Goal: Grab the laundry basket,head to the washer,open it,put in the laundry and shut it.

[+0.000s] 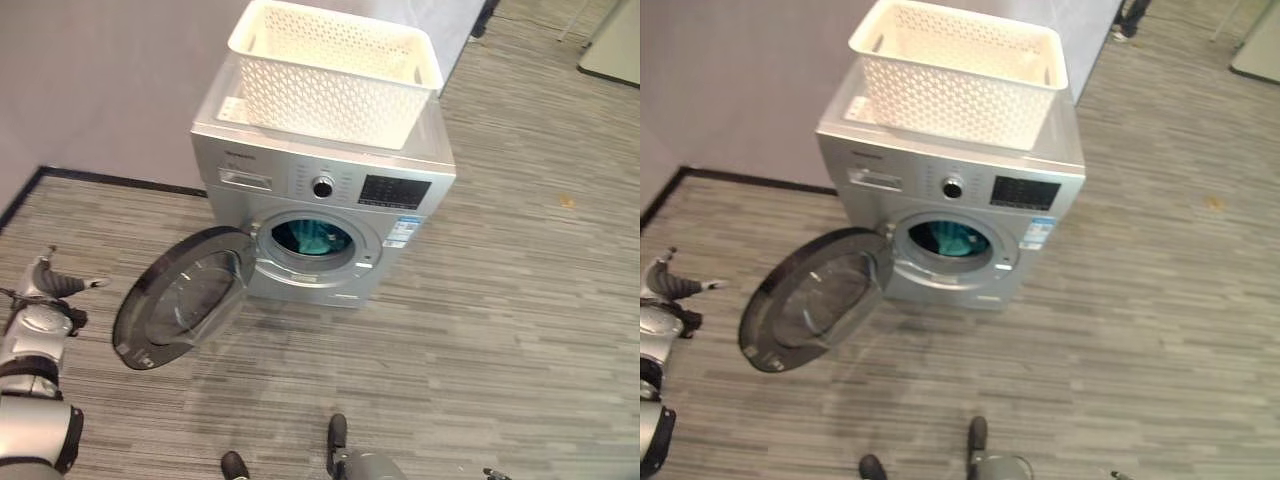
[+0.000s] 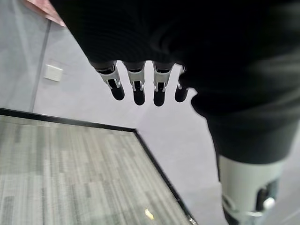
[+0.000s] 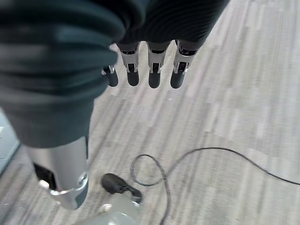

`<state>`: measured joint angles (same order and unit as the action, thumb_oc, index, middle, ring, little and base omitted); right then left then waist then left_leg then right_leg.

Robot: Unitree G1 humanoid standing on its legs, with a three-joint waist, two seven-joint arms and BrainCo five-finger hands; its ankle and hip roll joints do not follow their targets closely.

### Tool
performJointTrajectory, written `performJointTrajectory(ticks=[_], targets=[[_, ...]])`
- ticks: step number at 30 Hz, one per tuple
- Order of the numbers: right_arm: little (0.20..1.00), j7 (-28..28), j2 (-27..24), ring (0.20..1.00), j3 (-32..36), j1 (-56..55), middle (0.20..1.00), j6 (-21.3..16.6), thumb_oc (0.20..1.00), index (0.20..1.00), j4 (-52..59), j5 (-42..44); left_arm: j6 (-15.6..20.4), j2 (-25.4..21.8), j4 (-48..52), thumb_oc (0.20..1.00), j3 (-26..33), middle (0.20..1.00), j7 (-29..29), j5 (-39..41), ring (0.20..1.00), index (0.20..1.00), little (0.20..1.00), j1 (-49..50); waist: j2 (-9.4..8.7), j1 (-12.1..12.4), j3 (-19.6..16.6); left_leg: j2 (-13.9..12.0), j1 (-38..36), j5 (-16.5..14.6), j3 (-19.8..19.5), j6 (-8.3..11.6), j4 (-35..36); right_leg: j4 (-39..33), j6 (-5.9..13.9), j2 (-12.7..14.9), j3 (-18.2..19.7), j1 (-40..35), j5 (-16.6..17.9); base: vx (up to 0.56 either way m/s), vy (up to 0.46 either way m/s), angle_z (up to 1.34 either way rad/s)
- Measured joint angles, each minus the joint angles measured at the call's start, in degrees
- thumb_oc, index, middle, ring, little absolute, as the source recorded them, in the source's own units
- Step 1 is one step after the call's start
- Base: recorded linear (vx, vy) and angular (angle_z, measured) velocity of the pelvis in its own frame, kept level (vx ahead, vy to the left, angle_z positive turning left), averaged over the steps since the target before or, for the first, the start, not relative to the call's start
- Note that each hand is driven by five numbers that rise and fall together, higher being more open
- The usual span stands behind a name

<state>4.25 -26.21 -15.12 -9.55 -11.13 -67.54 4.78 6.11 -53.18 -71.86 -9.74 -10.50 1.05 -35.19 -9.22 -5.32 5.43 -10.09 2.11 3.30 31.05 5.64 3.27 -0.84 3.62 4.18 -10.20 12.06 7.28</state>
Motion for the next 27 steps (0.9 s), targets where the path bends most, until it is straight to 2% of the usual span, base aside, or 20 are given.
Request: performJointTrajectory(ticks=[3,7,9,12,14,17,18,22,23,24,25,27], targets=[[1.000,0.7,0.0,1.000,-0.1,-1.4,1.000,0.1,1.000,1.000,-0.4,0.0,-0.9,0.0,-2.7,1.000,0.1,1.000,0.7,0.0,1.000,1.000,1.000,-0.4,-1.57,-0.4,0.0,-0.5,0.0,0.1,0.8,0.29,0.0,-1.3,-0.09,-0.7,0.5,0.0,0.5,0.00,-0.014,-0.16],[1.000,1.0,0.0,1.000,-0.1,-1.9,1.000,0.1,1.000,1.000,-0.5,0.0,-1.5,0.1,-5.9,1.000,1.7,1.000,1.3,-1.8,1.000,1.000,1.000,2.1,-2.28,-1.4,-0.3,-0.8,-0.4,0.2,1.2,1.28,1.2,-2.3,0.03,-1.5,1.1,-0.2,1.3,0.03,-0.003,-0.10],[1.000,1.1,0.0,1.000,-0.2,-1.8,1.000,0.1,1.000,1.000,0.0,0.0,-1.6,0.2,-7.1,1.000,3.1,1.000,2.1,-2.3,1.000,1.000,1.000,5.4,-3.03,-1.6,-0.5,-1.0,-1.4,0.3,2.8,1.41,1.6,-2.4,-0.04,-2.2,2.2,-0.1,1.8,0.00,0.009,-0.32],[1.000,1.5,0.1,1.000,-0.4,-1.9,1.000,0.4,1.000,1.000,0.4,-0.3,-2.8,4.9,-10.8,1.000,9.6,1.000,3.7,-2.3,1.000,1.000,1.000,13.5,-3.60,-1.9,-0.9,-1.1,-3.3,-0.1,5.6,1.70,1.8,-2.4,0.21,-2.6,3.8,-0.3,2.1,0.03,0.008,-0.44],[1.000,2.1,0.1,1.000,-0.4,-1.9,1.000,0.9,1.000,1.000,0.5,-1.2,-2.6,7.1,-10.8,1.000,13.6,1.000,2.7,-2.2,1.000,1.000,1.000,16.4,-3.30,-1.8,-0.7,-1.1,-4.7,-0.2,6.3,1.87,1.8,-2.5,0.22,-2.6,4.5,-1.3,2.1,0.05,-0.003,-0.24],[1.000,2.3,0.2,1.000,-0.7,-1.8,1.000,1.2,1.000,1.000,0.8,-1.3,-3.8,9.9,-11.8,1.000,13.2,1.000,5.6,-2.1,1.000,1.000,1.000,17.6,-3.02,-1.6,-0.8,-1.2,-6.2,-0.4,6.2,1.92,1.8,-2.9,0.46,-2.6,4.6,-3.0,1.8,0.02,0.006,0.01],[1.000,2.4,0.2,1.000,-0.7,-1.8,1.000,1.3,1.000,1.000,0.8,-1.3,-3.8,11.8,-11.8,1.000,12.1,1.000,6.5,-2.1,1.000,1.000,1.000,18.1,-2.74,-1.6,-1.2,-1.1,-6.1,-0.6,6.1,1.78,1.8,-3.2,0.61,-2.5,4.6,-3.1,1.7,-0.06,-0.006,0.07],[1.000,2.3,0.2,1.000,-0.7,-2.0,1.000,1.3,1.000,1.000,-0.4,-2.6,-3.8,24.2,-4.6,1.000,5.0,1.000,6.4,-1.0,1.000,1.000,1.000,22.7,0.89,-0.5,-2.6,0.0,-5.4,-0.8,5.1,1.22,1.7,-3.2,0.76,-1.2,3.4,-3.2,1.2,-0.06,0.027,0.16],[1.000,2.3,0.2,1.000,-0.6,-2.3,1.000,1.4,1.000,1.000,-0.8,-2.9,-3.7,26.7,-2.5,1.000,2.1,1.000,6.2,-1.0,1.000,1.000,1.000,23.2,1.56,-0.3,-2.9,0.3,-5.0,-1.0,4.2,0.81,1.7,-3.2,0.82,-0.8,3.1,-3.1,1.1,-0.03,0.036,0.38],[1.000,2.2,0.1,1.000,-0.6,-1.9,1.000,1.4,1.000,1.000,-1.3,-3.5,-3.1,31.8,1.9,1.000,-3.9,1.000,7.0,-1.3,1.000,1.000,1.000,24.7,3.71,0.3,-2.8,1.1,-4.6,-1.1,3.3,0.44,1.7,-3.0,0.89,-0.1,2.2,-3.3,1.1,-0.02,0.020,0.35],[1.000,2.1,0.3,1.000,-0.6,-1.5,1.000,1.4,1.000,1.000,-1.1,-3.4,-2.8,34.1,4.3,1.000,-7.0,1.000,7.2,-1.5,1.000,1.000,1.000,25.6,4.47,0.3,-3.0,1.3,-4.3,-1.2,3.0,0.22,1.7,-2.8,0.95,0.2,2.1,-3.1,1.0,-0.04,0.030,0.32],[1.000,2.1,0.6,1.000,-0.4,-1.1,1.000,1.1,1.000,1.000,0.1,-3.4,-2.5,36.2,15.9,1.000,-15.4,1.000,8.7,-1.5,1.000,1.000,1.000,28.4,5.55,0.4,-3.0,1.6,-4.1,-1.1,2.4,-0.15,1.7,-2.5,1.08,0.8,1.7,-3.1,0.9,-0.03,0.007,0.15]])
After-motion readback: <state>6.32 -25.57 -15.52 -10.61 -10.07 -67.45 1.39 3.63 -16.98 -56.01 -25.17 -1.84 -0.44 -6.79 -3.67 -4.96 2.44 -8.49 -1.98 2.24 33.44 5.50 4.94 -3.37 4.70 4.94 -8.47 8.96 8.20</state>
